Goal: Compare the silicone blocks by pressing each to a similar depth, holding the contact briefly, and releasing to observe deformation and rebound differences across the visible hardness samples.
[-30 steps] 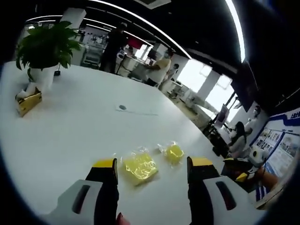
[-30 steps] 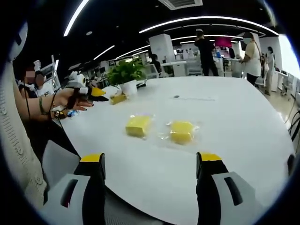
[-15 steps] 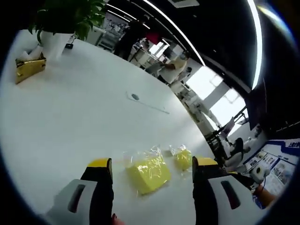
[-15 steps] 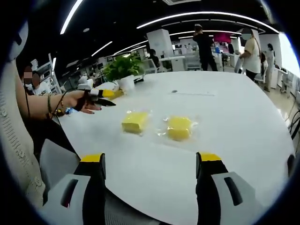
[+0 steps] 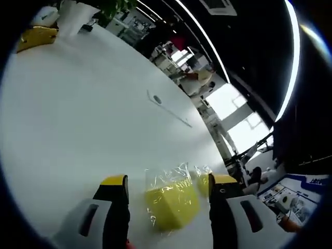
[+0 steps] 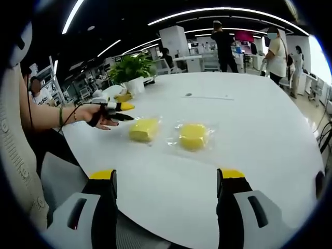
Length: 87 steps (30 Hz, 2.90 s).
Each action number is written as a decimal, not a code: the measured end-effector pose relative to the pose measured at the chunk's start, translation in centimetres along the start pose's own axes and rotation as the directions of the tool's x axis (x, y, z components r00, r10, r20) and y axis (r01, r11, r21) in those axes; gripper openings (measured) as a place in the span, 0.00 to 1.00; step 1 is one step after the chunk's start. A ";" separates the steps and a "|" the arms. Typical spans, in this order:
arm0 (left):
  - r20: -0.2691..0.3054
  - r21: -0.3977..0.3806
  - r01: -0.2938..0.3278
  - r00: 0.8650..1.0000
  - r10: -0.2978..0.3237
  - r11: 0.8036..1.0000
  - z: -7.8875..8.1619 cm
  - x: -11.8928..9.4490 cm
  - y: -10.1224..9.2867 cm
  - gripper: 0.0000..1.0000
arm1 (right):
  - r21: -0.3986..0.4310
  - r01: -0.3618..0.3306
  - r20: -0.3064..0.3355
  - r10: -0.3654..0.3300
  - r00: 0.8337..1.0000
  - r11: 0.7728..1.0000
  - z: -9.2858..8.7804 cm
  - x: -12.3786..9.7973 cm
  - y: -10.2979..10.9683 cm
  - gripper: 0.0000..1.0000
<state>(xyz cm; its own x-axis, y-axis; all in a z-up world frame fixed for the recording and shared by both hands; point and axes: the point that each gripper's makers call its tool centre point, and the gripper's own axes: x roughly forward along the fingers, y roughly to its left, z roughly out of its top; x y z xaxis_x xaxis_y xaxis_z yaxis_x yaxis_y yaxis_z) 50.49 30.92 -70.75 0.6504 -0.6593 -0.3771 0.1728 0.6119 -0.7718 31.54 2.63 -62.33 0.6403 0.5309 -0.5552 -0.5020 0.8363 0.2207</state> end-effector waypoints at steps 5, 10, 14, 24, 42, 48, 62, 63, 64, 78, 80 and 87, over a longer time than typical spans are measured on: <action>0.007 -0.059 0.019 1.000 -0.019 0.998 -0.7 1.1 0.7 0.52 | 0.004 0.004 -0.018 -0.004 1.000 1.000 -0.4 0.4 -0.2 0.73; 0.055 -0.193 0.059 0.997 -0.049 0.979 -1.0 2.0 1.2 0.42 | 0.005 0.008 -0.035 -0.008 0.999 1.000 -0.7 0.6 -0.6 0.73; 0.081 -0.273 0.082 0.995 -0.062 0.958 -1.6 2.1 0.9 0.30 | 0.005 0.010 -0.050 -0.009 0.999 1.000 -1.0 0.8 -0.9 0.73; 0.135 -0.356 0.108 0.989 -0.063 0.928 -2.2 2.2 0.1 0.09 | 0.003 0.005 -0.063 -0.005 0.998 1.000 -1.1 1.2 -1.1 0.73; 0.106 -0.128 0.046 0.994 -0.033 0.991 -0.1 2.0 -0.9 0.00 | 0.003 0.005 -0.056 -0.005 0.998 1.000 -1.0 0.8 -0.9 0.72; 0.037 0.169 -0.022 0.999 0.016 0.985 0.6 2.2 -2.8 0.00 | -0.002 -0.001 -0.041 0.001 0.999 1.000 -0.8 0.7 -0.6 0.72; 0.049 0.457 -0.030 0.999 0.008 0.889 0.9 1.1 -7.9 0.00 | -0.025 -0.009 -0.006 0.009 1.000 1.000 -0.6 -0.8 0.2 0.71; 0.049 0.470 -0.028 0.999 0.005 0.882 0.8 1.1 -8.2 0.00 | -0.028 -0.009 -0.003 0.009 1.000 1.000 -0.6 -1.0 0.2 0.71; 0.050 0.469 -0.032 0.999 0.010 0.883 0.7 1.0 -8.3 0.00 | -0.029 -0.008 -0.003 0.008 1.000 1.000 -0.6 -1.1 0.3 0.71; 0.042 0.629 0.001 0.999 -0.035 0.777 -1.3 -1.1 -13.4 0.00 | -0.059 -0.010 0.042 0.012 0.999 0.998 0.0 -2.5 1.5 0.71; 0.037 0.652 0.003 0.999 -0.035 0.759 -1.5 -1.5 -13.8 0.00 | -0.063 -0.012 0.044 0.015 0.999 0.998 0.0 -2.6 1.6 0.71; 0.034 0.656 0.004 0.999 -0.035 0.754 -1.4 -2.7 -14.2 0.00 | -0.083 -0.009 0.063 0.014 0.998 0.997 0.3 -3.4 2.0 0.71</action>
<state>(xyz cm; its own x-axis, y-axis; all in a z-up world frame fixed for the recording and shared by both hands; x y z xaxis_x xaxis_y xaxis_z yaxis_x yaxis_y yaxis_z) 45.23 23.41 -59.45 0.6688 -0.6650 -0.3322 0.6184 0.7458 -0.2479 28.60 2.56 -59.75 0.6685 0.5502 -0.5004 -0.5540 0.8173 0.1585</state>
